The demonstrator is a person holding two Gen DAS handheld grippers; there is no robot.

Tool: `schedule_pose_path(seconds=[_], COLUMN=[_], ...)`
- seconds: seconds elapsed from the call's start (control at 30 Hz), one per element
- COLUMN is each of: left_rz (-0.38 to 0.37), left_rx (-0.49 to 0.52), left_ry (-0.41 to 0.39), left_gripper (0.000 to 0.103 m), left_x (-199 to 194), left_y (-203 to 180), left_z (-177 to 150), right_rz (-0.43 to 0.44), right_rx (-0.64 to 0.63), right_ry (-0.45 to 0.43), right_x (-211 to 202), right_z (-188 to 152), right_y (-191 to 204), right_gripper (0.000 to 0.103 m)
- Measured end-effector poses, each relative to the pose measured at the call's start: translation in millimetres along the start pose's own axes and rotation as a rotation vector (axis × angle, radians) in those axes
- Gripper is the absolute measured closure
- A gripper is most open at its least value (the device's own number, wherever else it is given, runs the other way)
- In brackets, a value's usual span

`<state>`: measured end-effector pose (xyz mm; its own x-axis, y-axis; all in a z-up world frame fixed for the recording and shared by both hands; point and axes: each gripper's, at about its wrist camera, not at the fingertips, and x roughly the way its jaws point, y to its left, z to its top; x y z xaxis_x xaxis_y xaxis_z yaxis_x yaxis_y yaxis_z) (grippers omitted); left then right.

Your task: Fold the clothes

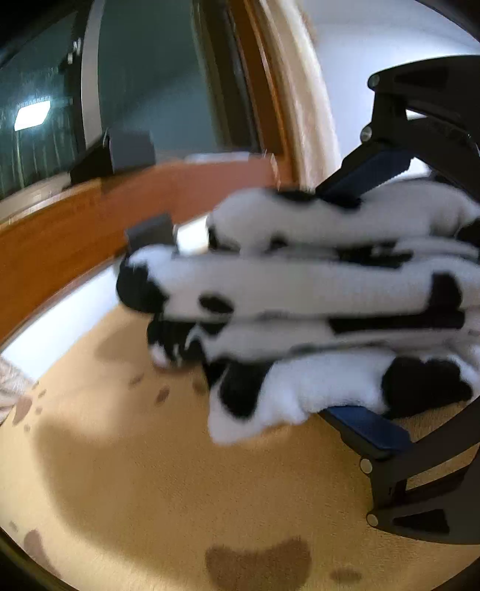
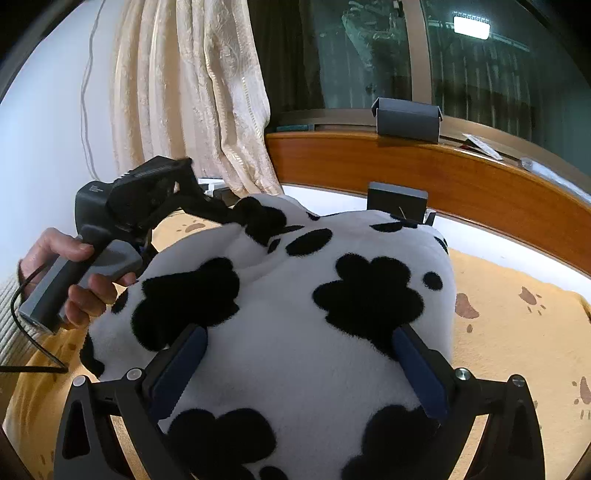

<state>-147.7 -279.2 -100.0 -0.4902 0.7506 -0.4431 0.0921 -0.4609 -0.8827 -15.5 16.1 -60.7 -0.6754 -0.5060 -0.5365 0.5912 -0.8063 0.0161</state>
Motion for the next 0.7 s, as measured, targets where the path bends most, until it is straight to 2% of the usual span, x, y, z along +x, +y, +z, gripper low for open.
schedule_pose_path(seconds=[0.07, 0.3, 0.4, 0.5, 0.53, 0.6, 0.7], left_rz=[-0.061, -0.195, -0.18, -0.071, -0.06, -0.047, -0.1], left_rx=[0.002, -0.014, 0.03, 0.071, 0.078, 0.089, 0.069], left_ry=[0.006, -0.013, -0.005, -0.015, -0.013, -0.008, -0.001], left_gripper=[0.0, 0.0, 0.0, 0.0, 0.0, 0.0, 0.0], left_x=[0, -4, -11, -10, -10, -9, -14], left_y=[1, 8, 2, -5, -5, -6, 3], left_z=[-1, -4, -3, -3, -3, -5, -7], right_rz=[-0.002, -0.021, -0.023, -0.025, -0.036, -0.071, -0.116], right_rx=[-0.003, -0.003, 0.003, 0.002, 0.002, -0.003, -0.007], right_ry=[0.002, 0.009, 0.009, 0.004, -0.005, -0.031, -0.05], right_x=[0, 0, 0, -1, -3, -8, -11], right_z=[0, -2, -2, -2, -2, -1, 5], right_y=[1, 2, 0, 0, 0, 1, -2], right_gripper=[0.001, 0.001, 0.001, 0.001, 0.001, 0.001, 0.001])
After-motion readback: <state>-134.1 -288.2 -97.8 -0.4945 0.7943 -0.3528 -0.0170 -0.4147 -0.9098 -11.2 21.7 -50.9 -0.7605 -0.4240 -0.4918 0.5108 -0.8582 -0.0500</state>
